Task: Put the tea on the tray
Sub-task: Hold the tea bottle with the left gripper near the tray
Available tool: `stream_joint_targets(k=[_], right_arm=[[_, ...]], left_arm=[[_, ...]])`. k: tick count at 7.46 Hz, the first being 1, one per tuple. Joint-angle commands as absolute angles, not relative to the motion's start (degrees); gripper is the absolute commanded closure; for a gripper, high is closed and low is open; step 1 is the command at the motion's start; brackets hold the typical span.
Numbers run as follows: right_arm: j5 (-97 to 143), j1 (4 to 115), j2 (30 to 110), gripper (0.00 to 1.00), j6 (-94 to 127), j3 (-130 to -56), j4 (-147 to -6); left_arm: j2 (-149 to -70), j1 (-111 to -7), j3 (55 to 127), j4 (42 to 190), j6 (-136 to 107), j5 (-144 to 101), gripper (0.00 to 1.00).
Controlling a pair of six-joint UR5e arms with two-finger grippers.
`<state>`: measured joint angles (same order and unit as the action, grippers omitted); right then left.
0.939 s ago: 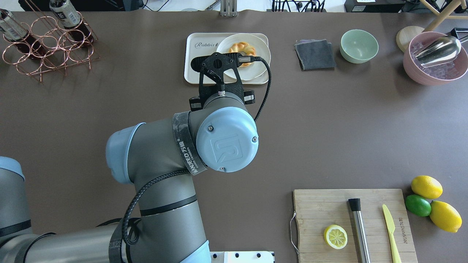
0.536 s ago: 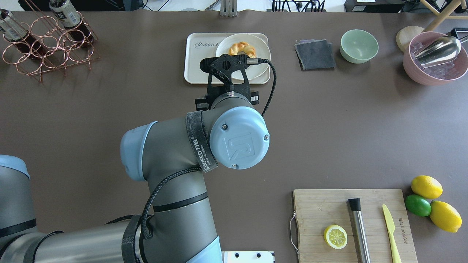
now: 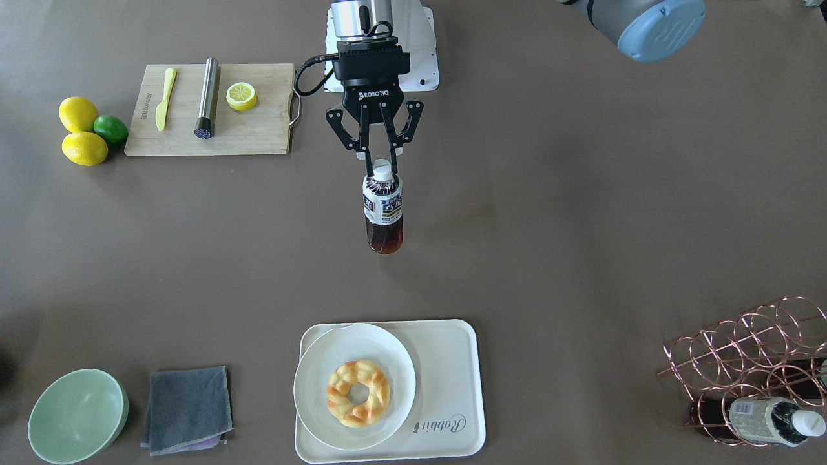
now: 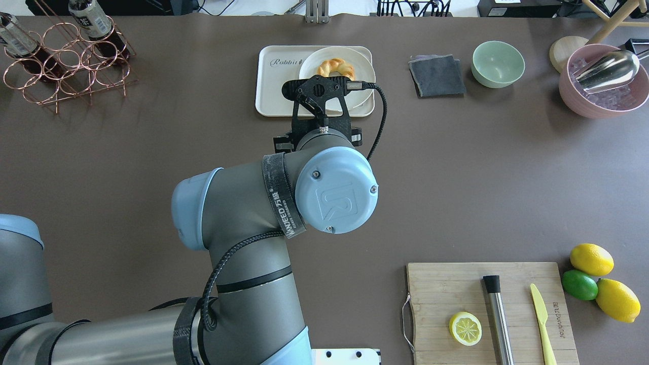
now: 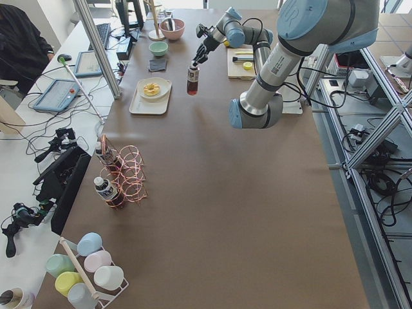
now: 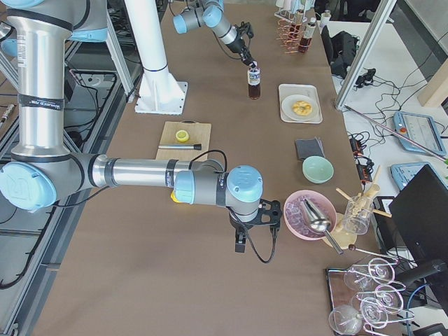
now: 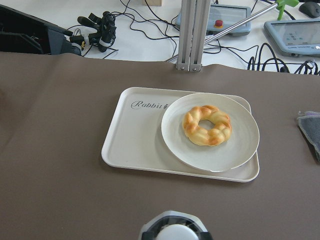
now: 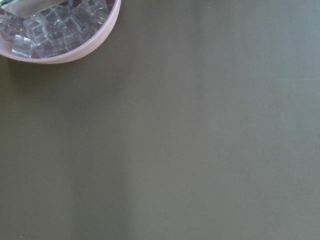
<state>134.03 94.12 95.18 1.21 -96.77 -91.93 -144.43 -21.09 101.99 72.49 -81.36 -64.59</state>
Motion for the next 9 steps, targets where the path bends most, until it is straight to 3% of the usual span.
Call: stream_joint_targets(k=[1,9], right_arm=[[134.0,94.1,95.2,0.00,1.2,-96.8,-91.9],[134.0,94.0,94.9,0.00,1.3,-96.5,-91.9]], left_arm=[[-144.3,-21.1,101.3,72.6,-80.4,-65.0,1.00],[-144.6,-22.1,100.1,72.8,-78.8,-71.8,1.00]])
